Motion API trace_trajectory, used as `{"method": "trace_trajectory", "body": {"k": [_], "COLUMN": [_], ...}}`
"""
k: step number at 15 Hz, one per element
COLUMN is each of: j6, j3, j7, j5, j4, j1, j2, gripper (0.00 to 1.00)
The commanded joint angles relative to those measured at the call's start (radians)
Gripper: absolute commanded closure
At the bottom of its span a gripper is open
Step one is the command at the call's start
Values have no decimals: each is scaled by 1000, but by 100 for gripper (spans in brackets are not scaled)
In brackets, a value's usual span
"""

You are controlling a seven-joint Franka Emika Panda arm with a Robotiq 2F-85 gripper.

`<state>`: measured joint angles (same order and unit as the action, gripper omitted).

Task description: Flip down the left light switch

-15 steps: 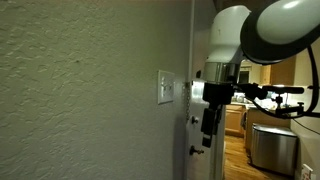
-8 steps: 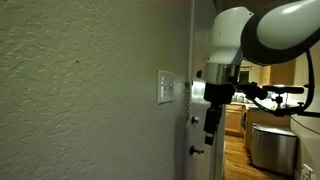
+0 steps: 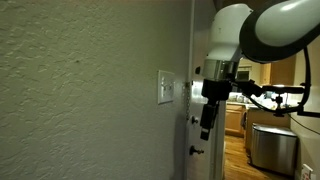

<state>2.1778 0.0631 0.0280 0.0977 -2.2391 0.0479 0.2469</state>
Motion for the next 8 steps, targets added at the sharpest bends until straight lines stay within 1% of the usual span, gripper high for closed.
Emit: {"method": "trace_trajectory", "body": {"k": [1,3,4,5,6,8], "j6": [36,54,62,72,82,101], "j3": [-12,-17,-20,-24,-27,-31], "j7": [11,13,13,13,12,6], "j5": [7,9,6,2,1,-1], "j4": [55,83,97,113,126,153], "j1": [-7,-10,-11,-12,-13,-18], "j2": [-25,-35,-42,-50,-56,-67], "gripper": [0,0,4,17,25,36]}}
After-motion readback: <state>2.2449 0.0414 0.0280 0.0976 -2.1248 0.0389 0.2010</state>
